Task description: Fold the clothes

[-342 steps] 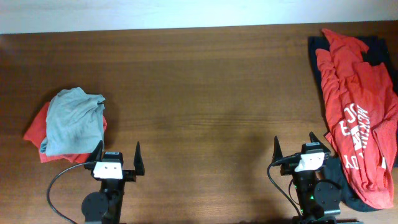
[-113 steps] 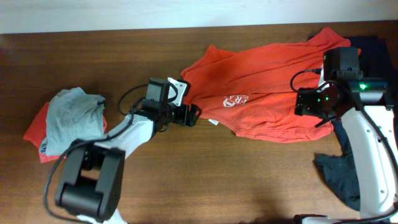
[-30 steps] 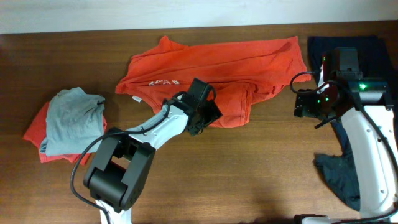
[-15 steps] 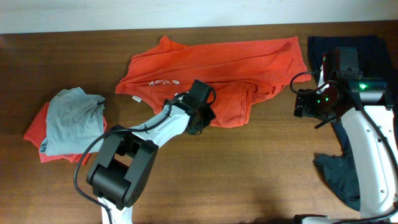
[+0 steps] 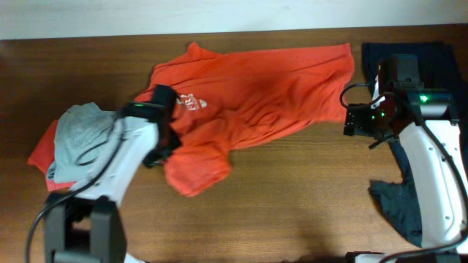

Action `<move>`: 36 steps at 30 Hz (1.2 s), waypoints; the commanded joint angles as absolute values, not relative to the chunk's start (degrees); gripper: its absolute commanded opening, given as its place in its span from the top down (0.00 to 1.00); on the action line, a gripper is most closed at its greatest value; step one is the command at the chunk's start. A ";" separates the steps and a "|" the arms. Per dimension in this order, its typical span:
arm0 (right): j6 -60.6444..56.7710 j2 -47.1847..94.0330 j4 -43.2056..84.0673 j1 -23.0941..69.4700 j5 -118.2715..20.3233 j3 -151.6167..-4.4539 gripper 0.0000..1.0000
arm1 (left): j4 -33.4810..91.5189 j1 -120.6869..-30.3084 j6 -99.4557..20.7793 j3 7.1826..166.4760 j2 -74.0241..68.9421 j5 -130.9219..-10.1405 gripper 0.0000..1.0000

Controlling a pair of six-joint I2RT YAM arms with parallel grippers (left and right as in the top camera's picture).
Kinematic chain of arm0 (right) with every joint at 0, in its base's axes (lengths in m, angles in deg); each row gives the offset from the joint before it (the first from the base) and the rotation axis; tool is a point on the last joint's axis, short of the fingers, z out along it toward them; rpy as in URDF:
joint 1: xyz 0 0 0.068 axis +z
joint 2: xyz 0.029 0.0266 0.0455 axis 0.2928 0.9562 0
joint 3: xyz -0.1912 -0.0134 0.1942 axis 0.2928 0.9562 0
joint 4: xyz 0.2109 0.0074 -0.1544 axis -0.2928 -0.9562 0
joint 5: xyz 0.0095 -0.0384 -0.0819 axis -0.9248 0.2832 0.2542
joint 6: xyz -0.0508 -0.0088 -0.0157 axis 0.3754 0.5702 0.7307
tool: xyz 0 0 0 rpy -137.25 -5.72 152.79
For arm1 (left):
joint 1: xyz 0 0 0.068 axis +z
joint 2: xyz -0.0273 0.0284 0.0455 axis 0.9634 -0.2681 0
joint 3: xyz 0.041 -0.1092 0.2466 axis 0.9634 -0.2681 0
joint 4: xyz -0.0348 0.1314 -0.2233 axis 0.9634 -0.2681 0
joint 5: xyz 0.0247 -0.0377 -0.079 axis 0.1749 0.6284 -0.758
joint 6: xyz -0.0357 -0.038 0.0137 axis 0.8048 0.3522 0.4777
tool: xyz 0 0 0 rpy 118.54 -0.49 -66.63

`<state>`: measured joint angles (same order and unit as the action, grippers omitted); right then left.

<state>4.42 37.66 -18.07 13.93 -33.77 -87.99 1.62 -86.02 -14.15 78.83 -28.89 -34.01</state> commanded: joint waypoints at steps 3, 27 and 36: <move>4.14 42.30 -16.52 13.56 -34.69 -88.71 0.11 | 0.57 -77.08 -19.31 78.57 -25.48 -31.47 1.00; 11.77 71.11 -7.73 13.63 -55.35 -88.58 0.85 | 1.25 -78.92 -21.40 78.55 -25.48 -31.52 1.00; 12.79 70.65 -10.42 13.63 -55.35 -88.49 0.96 | 1.25 -78.92 -21.40 78.55 -25.48 -31.52 1.00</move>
<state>11.42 70.86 -8.50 13.93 -54.58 -88.01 1.29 -78.83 -20.53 78.83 -26.44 -31.95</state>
